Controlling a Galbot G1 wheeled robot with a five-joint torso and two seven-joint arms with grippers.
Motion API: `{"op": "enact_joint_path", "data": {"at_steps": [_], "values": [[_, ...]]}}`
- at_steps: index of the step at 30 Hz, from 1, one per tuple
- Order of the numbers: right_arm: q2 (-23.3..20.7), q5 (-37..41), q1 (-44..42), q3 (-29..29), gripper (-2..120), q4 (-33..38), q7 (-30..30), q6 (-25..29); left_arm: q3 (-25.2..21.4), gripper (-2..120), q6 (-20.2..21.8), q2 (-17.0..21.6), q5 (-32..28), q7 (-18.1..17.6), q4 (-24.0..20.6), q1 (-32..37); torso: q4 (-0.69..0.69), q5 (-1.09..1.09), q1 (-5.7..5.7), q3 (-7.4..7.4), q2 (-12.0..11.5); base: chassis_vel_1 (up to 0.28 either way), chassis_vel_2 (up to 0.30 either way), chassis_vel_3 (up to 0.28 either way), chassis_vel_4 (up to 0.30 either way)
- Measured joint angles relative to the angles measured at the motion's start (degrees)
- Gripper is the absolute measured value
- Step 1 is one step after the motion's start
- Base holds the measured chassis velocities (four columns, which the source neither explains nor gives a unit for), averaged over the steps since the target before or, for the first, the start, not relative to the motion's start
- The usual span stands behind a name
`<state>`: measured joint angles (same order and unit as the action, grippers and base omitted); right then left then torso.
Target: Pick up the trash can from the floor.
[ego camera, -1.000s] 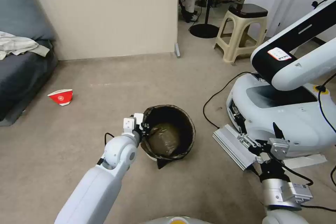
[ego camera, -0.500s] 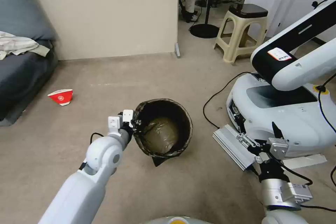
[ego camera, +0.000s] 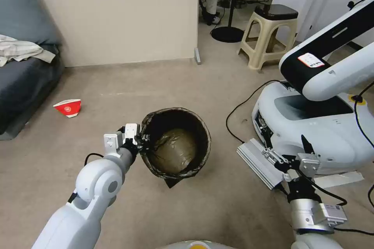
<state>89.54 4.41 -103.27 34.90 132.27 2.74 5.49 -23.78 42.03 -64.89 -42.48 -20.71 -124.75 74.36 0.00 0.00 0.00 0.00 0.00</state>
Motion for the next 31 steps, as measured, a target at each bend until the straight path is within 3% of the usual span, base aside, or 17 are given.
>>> {"op": "enact_joint_path", "data": {"at_steps": [31], "values": [[-0.1,0.0,-0.8,-0.4,100,0.6,-0.3,1.0,-1.3,1,0.0,-0.2,0.2,0.4,-2.0,2.7,0.00,0.00,0.00,0.00,0.0,0.000,0.000,0.000,0.000]]}}
